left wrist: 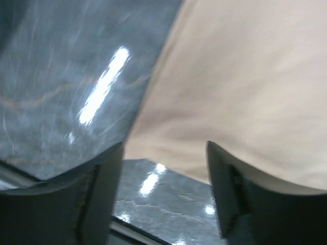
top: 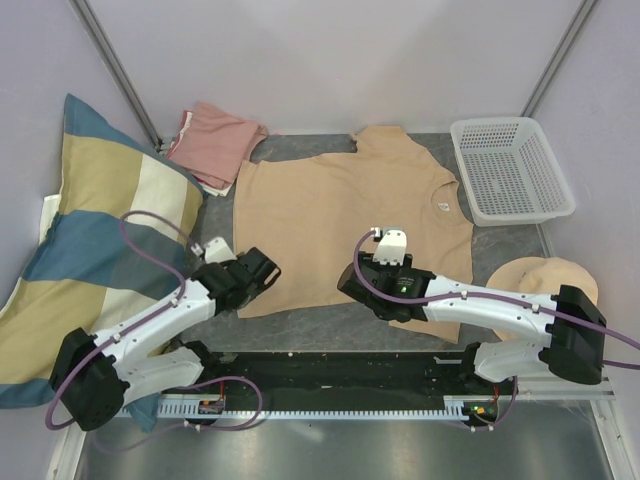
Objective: Fold and stack the t-shirts
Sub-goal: Flatten out the tshirt
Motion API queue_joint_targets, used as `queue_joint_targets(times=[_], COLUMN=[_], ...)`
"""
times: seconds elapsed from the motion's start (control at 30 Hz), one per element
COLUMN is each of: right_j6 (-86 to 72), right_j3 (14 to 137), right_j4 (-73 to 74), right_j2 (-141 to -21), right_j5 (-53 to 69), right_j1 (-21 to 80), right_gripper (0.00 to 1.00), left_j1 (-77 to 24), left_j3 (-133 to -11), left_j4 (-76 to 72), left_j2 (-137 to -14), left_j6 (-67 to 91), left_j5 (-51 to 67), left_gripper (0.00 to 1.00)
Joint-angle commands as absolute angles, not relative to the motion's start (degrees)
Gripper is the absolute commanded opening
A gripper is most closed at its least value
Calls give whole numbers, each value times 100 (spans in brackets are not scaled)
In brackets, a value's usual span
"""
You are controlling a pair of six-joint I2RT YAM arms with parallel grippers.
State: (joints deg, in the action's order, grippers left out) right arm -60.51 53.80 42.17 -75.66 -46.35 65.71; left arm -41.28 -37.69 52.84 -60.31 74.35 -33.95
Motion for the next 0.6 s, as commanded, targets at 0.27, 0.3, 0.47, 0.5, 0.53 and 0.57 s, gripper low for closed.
queue_joint_targets(times=[0.27, 0.3, 0.47, 0.5, 0.53, 0.57], right_j6=[-5871, -5862, -5757, -5739, -5731, -5704], right_j3=[5107, 5089, 5089, 5098, 5098, 5106], right_j4=[4166, 4175, 4157, 4157, 4140, 4122], right_j2=[-7014, -6988, -6987, -7005, -7031, -7083], right_j5=[-4588, -4588, -4570, -4570, -4562, -4544], right_j1=[6539, 6522, 6504, 6504, 6495, 6486], right_gripper=[77, 77, 77, 77, 77, 77], left_j1=[-2605, -2480, -2110, -2109, -2101, -2101], left_j3=[-6389, -6442, -7162, -7328, -7408, -7505], left_j4=[2246, 2076, 1407, 1267, 1074, 1011], left_j2=[-8269, -8445, -9658, -9798, -10096, -10229], left_j6=[3799, 3701, 3042, 2893, 2857, 2830], left_j5=[-3879, -3754, -3358, -3288, -3130, -3033], left_gripper=[100, 100, 100, 100, 100, 100])
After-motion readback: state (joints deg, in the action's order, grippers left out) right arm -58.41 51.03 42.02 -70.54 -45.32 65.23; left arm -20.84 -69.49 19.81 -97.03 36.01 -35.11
